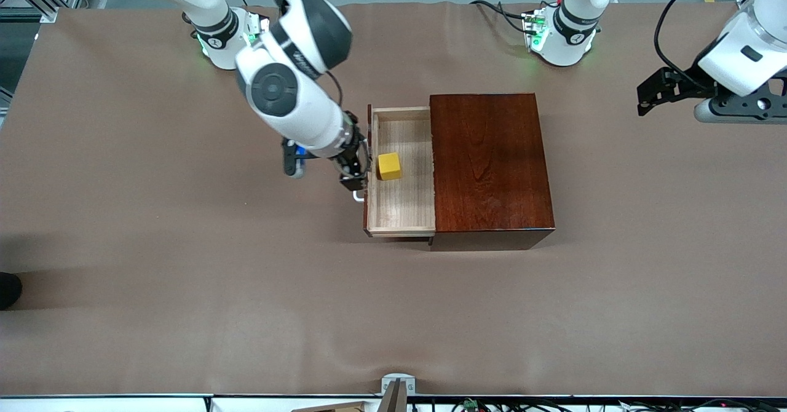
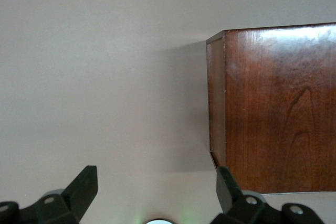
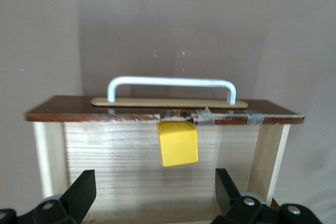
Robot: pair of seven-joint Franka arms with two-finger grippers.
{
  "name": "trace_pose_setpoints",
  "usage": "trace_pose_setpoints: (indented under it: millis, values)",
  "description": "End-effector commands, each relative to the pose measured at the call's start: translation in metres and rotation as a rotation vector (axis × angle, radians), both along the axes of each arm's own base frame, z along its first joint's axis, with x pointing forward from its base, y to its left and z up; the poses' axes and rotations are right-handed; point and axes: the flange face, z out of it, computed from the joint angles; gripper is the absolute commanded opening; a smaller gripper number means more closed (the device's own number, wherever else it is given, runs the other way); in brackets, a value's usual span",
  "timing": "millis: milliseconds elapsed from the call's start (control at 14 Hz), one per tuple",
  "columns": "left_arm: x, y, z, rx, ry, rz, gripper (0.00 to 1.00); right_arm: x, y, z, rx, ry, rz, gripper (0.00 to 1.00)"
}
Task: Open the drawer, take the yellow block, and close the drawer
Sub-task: 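Reach the right gripper into the drawer over the yellow cube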
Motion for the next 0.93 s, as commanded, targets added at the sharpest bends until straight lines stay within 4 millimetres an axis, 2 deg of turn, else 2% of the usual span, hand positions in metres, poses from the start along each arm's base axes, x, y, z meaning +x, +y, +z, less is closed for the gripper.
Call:
trace_pose_setpoints:
  millis: [0, 287, 430, 860]
  values:
    - [-0.006, 0.006, 0.003, -0.011, -0.020, 0.029, 1.00, -0.005, 0.020, -0.022, -0.010, 0.009, -0.017, 1.00]
    - [-0.006, 0.002, 0.006, 0.001, -0.025, 0.028, 1.00, -0.015, 0.041, -0.047, -0.017, 0.010, -0.008, 1.00]
    - [-0.003, 0.007, 0.011, -0.003, -0.032, 0.017, 1.00, -0.024, 0.052, -0.060, -0.030, 0.012, 0.007, 1.00]
    - [-0.002, 0.012, 0.017, 0.003, -0.044, 0.030, 1.00, -0.042, 0.070, -0.095, -0.063, 0.026, 0.032, 1.00]
